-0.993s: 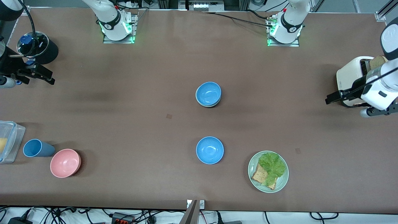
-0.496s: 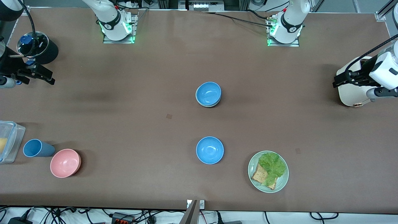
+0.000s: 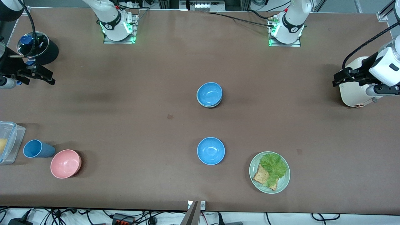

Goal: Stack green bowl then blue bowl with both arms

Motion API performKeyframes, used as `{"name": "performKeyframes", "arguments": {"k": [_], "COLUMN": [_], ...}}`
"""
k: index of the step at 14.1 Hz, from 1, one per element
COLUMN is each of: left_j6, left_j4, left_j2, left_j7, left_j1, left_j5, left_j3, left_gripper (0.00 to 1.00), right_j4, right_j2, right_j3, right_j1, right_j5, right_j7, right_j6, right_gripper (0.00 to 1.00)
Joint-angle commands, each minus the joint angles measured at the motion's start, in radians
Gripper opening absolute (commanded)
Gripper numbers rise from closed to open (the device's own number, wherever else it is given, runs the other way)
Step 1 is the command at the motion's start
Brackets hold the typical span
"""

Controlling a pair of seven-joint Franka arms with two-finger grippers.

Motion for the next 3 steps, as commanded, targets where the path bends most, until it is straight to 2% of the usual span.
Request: {"name": "performKeyframes", "arguments": {"k": [1, 3], "left_j6": [-0.026, -0.026], "left_j4": [0.034, 0.034], "left_j2": [0.017, 0.017], "left_j7": [0.032, 0.031], "left_j1": [0.010, 0.012], "left_j5": [-0.023, -0.023], "left_j3": [0.004, 0.004], "left_gripper": [1.00, 1.00], "right_j4": [0.015, 0.015], "right_j2": [0.003, 0.003], "right_j3": [0.000, 0.000], "right_j1": [0.001, 0.003], "right_j5": [-0.011, -0.011], "right_j7": [-0.008, -0.008], "right_j6": [-0.011, -0.011], "right_gripper": [1.00, 1.00]}}
